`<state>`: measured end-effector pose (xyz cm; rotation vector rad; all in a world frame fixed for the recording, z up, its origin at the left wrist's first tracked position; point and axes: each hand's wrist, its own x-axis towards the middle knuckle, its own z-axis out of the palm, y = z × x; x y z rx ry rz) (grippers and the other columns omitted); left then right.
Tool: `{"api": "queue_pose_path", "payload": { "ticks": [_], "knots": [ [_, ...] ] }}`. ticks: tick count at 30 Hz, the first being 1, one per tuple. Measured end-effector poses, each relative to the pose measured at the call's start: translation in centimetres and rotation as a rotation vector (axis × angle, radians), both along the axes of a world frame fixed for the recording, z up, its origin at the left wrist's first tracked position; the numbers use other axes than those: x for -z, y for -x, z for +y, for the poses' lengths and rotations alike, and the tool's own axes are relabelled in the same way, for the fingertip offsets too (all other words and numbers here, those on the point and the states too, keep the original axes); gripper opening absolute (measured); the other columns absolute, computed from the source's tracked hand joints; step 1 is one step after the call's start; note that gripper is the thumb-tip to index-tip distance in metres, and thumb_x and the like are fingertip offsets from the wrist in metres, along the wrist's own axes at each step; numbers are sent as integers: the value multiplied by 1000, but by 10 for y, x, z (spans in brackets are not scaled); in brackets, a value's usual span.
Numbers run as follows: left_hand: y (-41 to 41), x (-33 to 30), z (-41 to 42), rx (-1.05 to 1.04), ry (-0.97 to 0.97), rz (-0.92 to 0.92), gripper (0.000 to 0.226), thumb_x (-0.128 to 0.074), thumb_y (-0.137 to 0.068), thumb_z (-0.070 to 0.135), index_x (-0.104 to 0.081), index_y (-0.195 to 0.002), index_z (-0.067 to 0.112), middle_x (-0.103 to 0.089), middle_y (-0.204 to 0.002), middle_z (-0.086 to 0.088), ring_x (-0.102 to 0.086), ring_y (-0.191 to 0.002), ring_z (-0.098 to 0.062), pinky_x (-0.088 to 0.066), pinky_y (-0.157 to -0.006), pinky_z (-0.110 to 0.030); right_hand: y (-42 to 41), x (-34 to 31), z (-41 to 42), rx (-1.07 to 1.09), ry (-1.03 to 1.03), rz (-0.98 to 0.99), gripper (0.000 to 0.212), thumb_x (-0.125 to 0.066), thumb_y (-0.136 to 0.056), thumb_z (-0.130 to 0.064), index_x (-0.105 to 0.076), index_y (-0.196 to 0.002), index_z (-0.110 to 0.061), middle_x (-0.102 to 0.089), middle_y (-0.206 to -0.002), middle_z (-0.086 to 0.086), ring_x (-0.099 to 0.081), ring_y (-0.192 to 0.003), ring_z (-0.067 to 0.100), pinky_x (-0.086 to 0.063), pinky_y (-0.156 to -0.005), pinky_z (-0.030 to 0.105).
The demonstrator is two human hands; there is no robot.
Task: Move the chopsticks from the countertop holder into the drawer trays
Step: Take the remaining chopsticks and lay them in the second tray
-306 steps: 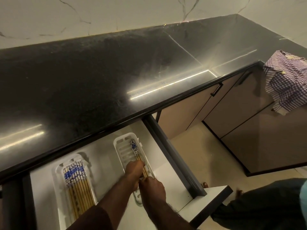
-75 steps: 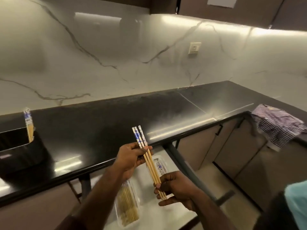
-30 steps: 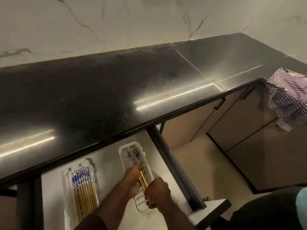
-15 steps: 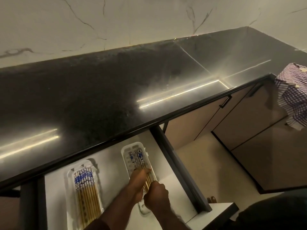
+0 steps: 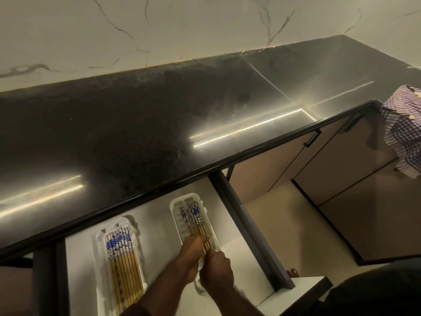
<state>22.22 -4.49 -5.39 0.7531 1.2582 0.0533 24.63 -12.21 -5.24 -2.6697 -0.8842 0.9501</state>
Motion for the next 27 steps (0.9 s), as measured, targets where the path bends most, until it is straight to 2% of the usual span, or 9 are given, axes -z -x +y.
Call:
{"api": "queue_pose_path", "payload": {
  "ticks": [1,3,12,16,21,24,27],
  "knots": [
    [1,0,0,9,7,4,34,-55,-92,13,-58,-125,11,-70,-112,-15,-64,-106,-31,-51,-96,-46,1,-2,0,-2,1,-8,26,-49,-98,-23,-59,-120,-14,-65,-118,3,-64,-108,21,-52,-91,28],
    [1,1,1,18,15,8,33,-54,-91,13,-59,-123,11,-71,-111,-16,-66,-106,-33,-48,-101,-50,2,-1,0,-3,-2,-3,26,-49,-98,-23,-60,-120,-14,-66,-118,3,-64,-107,21,-52,-90,28],
    [4,10,2,29,10,-4,39,-56,-84,14,-61,-122,15,-71,-112,-16,-65,-108,-34,-47,-102,-53,4,1,-1,-33,17,-20,30,-53,-97,-22,-55,-126,-15,-66,-120,2,-65,-105,19,-53,-90,29],
    [5,2,0,53,5,-2,31,-52,-91,13,-60,-121,14,-70,-113,-15,-64,-108,-31,-46,-103,-50,3,1,-2,-53,0,-28,32,-54,-97,-22,-52,-129,-15,-65,-120,2,-65,-104,19,-54,-89,29],
    [5,0,-2,59,-11,16,23,-49,-96,11,-59,-116,13,-67,-115,-15,-62,-108,-28,-46,-104,-44,4,1,-5,-20,-39,-6,31,-52,-99,-25,-54,-129,-16,-66,-118,-1,-66,-100,14,-53,-90,24],
    [5,1,-2,66,-13,24,25,-49,-96,12,-59,-119,10,-68,-115,-14,-63,-108,-28,-46,-104,-44,4,-2,-6,-25,-42,3,28,-50,-100,-23,-57,-126,-15,-66,-119,1,-66,-103,16,-51,-90,24],
    [4,4,-2,87,5,16,34,-50,-94,16,-59,-126,11,-70,-114,-16,-65,-110,-30,-45,-106,-49,3,-5,-6,-69,-18,-35,28,-51,-99,-20,-56,-126,-15,-66,-120,2,-65,-105,19,-51,-90,27]
  ]
}}
